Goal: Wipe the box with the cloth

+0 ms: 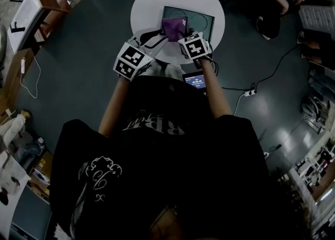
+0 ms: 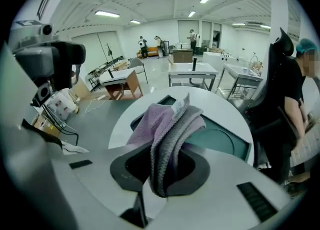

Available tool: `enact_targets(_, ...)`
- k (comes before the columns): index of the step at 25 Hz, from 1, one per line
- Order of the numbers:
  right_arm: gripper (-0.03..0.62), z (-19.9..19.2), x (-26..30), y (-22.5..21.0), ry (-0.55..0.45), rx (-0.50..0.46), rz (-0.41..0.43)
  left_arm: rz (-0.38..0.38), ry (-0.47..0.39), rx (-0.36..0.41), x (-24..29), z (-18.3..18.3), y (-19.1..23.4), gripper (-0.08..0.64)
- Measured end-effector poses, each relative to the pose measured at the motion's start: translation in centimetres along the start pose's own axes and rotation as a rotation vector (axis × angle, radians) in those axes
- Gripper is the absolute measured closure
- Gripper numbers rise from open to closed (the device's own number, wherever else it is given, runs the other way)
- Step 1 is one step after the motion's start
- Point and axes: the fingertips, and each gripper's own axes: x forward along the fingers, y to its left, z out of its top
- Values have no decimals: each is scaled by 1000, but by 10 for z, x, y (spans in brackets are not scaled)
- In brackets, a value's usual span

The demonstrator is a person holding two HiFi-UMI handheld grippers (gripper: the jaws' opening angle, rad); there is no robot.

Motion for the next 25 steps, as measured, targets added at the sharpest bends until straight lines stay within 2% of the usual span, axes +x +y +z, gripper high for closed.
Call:
enact_targets(4, 535, -26, -17, -34, 38, -13, -88, -16, 6, 1, 2, -4, -3, 430)
enact_targets(9, 535, -57, -40, -71, 68, 50, -175, -48, 15, 15, 10, -6, -9, 430)
enact_targets(16, 535, -88, -65, -96, 90, 58, -233, -90, 32, 39, 20, -5, -22, 430)
enact_targets(19, 535, -81, -70, -89, 38, 34, -205, -92, 37, 41, 20, -6, -24, 430)
enact_targets(21, 535, -69, -75, -73, -17, -9, -146, -85, 36, 38, 17, -8, -21, 430)
enact_targets(25, 535, -44, -84, -31, -100, -174, -13, -55, 40, 25, 11, -13, -14, 430)
